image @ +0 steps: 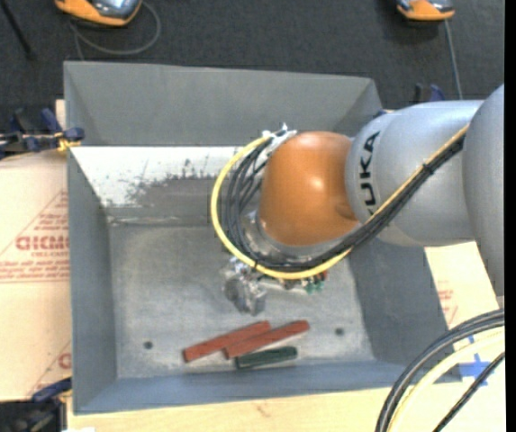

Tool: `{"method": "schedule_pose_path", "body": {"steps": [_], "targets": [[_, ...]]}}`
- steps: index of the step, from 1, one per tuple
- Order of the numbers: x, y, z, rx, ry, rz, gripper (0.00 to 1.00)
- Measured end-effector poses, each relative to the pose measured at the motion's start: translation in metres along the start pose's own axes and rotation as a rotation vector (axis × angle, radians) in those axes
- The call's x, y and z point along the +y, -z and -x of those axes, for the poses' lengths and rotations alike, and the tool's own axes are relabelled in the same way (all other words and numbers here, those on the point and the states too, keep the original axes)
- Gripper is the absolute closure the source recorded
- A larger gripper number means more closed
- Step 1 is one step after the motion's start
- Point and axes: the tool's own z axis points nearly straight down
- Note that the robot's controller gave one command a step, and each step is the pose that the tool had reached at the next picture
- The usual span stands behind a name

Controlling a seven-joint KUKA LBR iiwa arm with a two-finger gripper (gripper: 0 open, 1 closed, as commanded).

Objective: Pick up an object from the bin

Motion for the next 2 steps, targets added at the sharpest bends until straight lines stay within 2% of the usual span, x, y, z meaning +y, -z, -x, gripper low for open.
{"method": "schedule_pose_path", "body": {"steps": [1,2], "targets": [[0.001,-0.002,-0.001,0.003,-0.002,0.003,0.00],[-0.034,-0.044,-0.093,-0.012,0.110,-0.005,0.00]]}}
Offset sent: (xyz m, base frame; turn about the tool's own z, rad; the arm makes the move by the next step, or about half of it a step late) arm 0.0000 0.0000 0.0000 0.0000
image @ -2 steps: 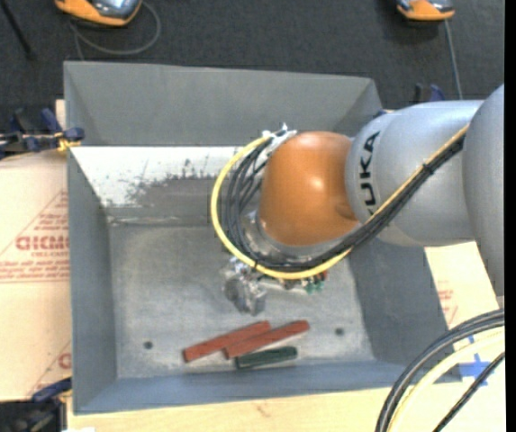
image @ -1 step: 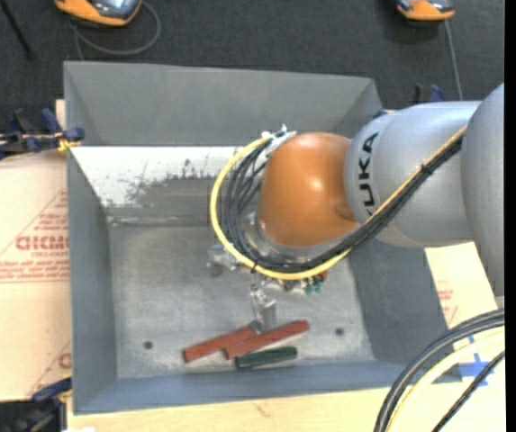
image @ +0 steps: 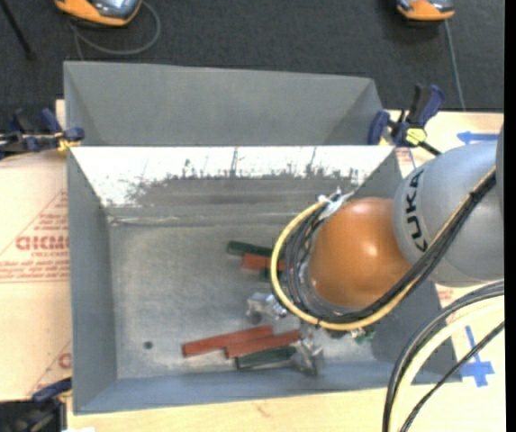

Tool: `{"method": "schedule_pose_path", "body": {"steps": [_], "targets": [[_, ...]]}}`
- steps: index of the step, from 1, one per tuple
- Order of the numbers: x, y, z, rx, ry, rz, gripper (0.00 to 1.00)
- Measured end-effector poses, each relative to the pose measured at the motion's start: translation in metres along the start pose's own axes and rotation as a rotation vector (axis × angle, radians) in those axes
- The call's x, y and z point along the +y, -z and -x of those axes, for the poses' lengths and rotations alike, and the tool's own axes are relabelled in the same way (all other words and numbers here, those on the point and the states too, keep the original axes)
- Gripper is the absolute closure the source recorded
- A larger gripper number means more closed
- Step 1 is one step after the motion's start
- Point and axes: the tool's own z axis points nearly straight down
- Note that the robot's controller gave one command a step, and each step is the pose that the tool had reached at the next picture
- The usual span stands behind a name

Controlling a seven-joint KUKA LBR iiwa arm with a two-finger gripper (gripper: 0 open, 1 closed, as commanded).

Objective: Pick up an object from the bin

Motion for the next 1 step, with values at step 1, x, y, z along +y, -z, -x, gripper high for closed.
{"method": "schedule_pose_path", "body": {"steps": [1], "targets": [[0.0236,-0.0092,0.0549,0.013,0.188,0.010,0.00]]}}
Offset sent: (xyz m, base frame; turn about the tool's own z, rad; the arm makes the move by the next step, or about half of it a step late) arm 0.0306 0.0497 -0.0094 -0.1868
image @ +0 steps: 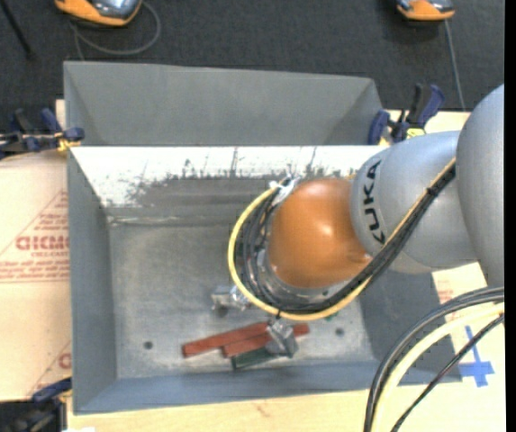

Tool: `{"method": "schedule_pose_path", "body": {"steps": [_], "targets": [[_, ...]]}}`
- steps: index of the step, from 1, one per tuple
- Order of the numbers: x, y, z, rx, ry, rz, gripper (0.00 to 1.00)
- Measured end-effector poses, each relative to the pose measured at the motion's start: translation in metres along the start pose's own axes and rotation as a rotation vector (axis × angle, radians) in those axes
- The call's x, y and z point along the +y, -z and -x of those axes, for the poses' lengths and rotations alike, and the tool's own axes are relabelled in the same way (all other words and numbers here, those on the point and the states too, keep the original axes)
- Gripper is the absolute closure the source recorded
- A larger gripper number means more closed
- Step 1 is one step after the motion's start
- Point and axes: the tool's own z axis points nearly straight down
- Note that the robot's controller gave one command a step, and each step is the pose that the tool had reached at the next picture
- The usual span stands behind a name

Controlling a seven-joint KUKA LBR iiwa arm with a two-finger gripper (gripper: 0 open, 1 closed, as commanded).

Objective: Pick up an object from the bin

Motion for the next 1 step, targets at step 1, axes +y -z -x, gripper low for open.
{"method": "schedule_pose_path", "body": {"steps": [1], "targets": [[0.0091,0.0000,-0.0129,0.001,-0.141,0.001,0.00]]}}
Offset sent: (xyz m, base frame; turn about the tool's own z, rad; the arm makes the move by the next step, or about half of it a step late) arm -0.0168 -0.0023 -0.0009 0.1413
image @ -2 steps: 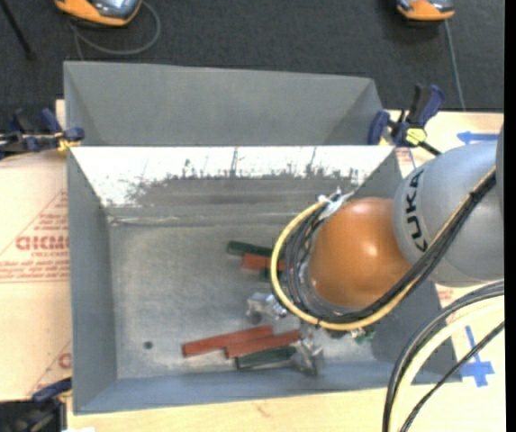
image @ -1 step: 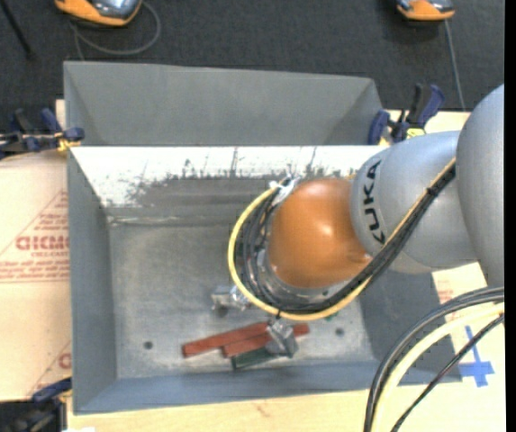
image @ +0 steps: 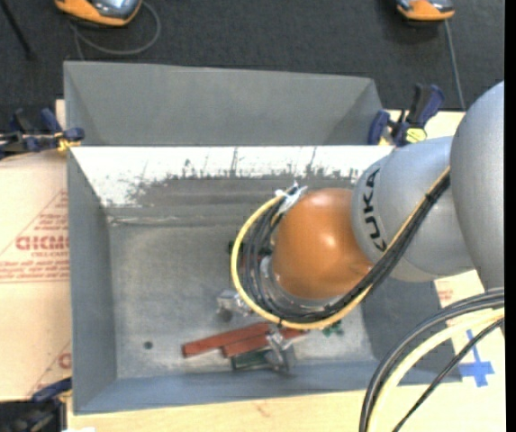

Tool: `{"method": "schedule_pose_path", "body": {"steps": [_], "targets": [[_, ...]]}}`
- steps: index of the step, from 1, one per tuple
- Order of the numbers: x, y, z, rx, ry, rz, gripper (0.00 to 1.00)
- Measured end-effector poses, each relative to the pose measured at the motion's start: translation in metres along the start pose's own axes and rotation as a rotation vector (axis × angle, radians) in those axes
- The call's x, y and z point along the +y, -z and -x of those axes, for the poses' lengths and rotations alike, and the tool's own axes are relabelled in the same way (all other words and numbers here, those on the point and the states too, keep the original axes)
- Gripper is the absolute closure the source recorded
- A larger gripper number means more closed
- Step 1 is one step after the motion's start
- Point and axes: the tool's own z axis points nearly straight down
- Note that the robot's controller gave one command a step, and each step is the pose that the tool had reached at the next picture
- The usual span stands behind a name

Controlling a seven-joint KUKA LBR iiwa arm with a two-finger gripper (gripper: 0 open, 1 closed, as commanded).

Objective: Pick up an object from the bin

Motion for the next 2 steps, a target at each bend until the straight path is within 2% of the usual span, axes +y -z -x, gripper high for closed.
{"method": "schedule_pose_path", "body": {"steps": [1,2], "targets": [[-0.001,0.003,0.002,-0.004,-0.003,-0.003,1.00],[0.007,0.178,0.004,-0.007,0.005,-0.006,1.00]]}}
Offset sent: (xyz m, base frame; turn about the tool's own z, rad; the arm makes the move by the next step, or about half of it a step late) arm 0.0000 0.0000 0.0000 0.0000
